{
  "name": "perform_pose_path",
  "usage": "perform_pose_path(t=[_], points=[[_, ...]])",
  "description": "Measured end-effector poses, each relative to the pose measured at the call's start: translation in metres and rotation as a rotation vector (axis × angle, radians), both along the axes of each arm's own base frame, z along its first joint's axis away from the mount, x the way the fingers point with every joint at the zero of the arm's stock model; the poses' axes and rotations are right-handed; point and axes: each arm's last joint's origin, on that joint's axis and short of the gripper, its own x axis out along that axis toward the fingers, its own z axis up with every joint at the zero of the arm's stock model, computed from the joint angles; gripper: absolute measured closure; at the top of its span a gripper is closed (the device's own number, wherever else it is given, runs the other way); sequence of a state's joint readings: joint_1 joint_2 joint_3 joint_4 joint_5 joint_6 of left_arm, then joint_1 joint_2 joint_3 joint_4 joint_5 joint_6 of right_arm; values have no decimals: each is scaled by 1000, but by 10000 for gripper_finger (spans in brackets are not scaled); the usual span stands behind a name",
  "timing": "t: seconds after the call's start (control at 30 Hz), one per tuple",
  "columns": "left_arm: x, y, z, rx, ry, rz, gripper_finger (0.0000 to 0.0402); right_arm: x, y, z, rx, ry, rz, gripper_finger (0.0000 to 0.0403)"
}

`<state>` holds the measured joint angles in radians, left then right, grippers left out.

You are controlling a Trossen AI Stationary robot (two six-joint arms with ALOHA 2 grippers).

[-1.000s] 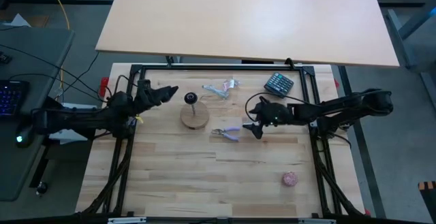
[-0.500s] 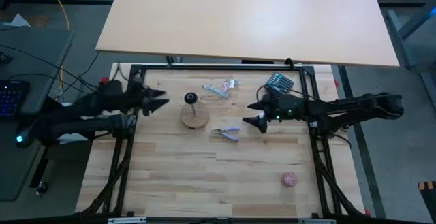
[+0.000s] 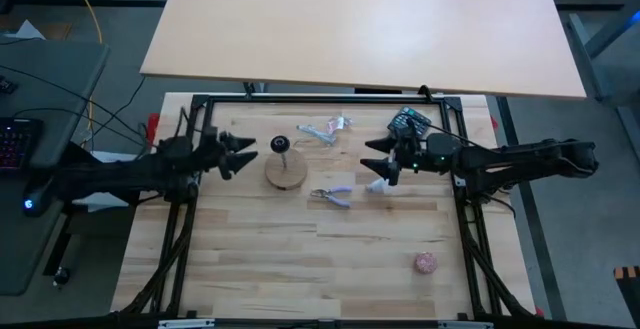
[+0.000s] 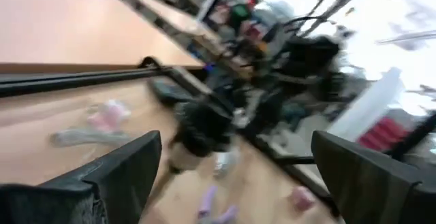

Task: Screw lightbulb
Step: Return to Home Position

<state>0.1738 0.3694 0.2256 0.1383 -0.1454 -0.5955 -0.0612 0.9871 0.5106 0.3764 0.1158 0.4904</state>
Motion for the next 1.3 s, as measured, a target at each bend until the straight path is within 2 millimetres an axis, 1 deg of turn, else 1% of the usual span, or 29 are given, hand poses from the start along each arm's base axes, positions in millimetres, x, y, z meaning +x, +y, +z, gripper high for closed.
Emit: perform_pose_path(t=[0.13,0.33,0.47,0.63,0.8,0.97,1.17,1.3], points=[[0,-9,-12,-15,-41,-85,32,0,0,-1,26,3,-1,23],[0,-22,-30,-13,-32,-80,32,0,0,-1,6,7,-8,23],[-1,-27,-46,7,46,-72,32,0,0,1,2,-15,-15,23],[-2,-26,-65,0,112,-78,32,0,0,8,-51,-75,14,23],[-2,-23,-72,5,191,-139,32,-6,4,16,-96,-112,119,23],[-4,-20,-81,17,291,-122,32,-14,14,20,-120,-116,268,23],[-4,-20,-80,-18,273,-135,32,-18,31,22,-231,-120,286,23],[-4,-20,-80,-13,275,-135,32,-20,37,24,-317,-130,293,23]])
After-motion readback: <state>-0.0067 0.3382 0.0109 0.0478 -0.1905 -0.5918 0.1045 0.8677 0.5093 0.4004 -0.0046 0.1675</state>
